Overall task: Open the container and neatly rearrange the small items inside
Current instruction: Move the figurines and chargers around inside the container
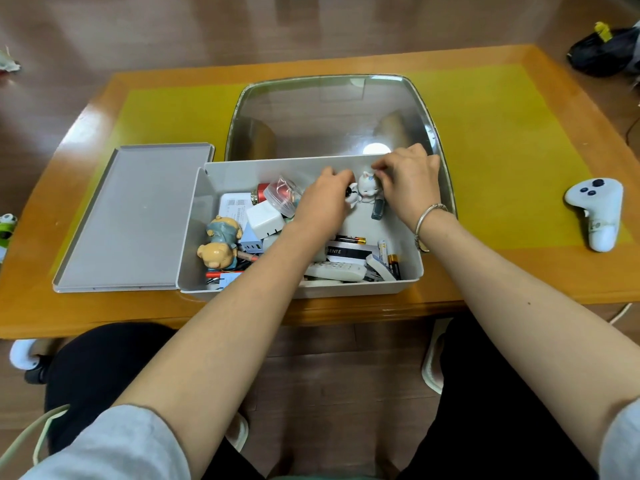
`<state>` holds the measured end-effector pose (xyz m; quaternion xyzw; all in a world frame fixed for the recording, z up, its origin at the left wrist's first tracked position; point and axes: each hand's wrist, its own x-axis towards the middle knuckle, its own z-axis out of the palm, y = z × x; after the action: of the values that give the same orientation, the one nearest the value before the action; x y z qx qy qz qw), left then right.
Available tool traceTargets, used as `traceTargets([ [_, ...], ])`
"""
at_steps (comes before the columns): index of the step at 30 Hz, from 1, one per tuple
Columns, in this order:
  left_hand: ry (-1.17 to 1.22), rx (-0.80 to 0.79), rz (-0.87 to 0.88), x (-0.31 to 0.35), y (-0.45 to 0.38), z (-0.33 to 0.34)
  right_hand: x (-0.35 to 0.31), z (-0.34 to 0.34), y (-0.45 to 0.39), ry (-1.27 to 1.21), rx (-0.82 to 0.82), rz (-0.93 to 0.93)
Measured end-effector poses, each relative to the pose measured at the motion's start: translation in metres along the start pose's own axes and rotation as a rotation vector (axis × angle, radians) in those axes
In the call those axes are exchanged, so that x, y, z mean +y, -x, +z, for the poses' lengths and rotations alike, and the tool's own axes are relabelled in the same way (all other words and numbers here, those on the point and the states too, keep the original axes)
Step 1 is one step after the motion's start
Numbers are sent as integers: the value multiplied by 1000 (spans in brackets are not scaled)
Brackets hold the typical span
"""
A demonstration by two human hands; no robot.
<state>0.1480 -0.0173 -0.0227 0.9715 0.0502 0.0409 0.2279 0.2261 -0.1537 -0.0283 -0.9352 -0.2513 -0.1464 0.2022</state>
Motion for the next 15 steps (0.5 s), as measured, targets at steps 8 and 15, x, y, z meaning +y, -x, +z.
traceTargets([
  [8, -13, -10, -51, 3, -3, 7, -2, 1, -1, 52, -42, -14],
  [15, 96, 22, -84, 9, 18, 12, -2, 1, -3, 66, -72, -19],
])
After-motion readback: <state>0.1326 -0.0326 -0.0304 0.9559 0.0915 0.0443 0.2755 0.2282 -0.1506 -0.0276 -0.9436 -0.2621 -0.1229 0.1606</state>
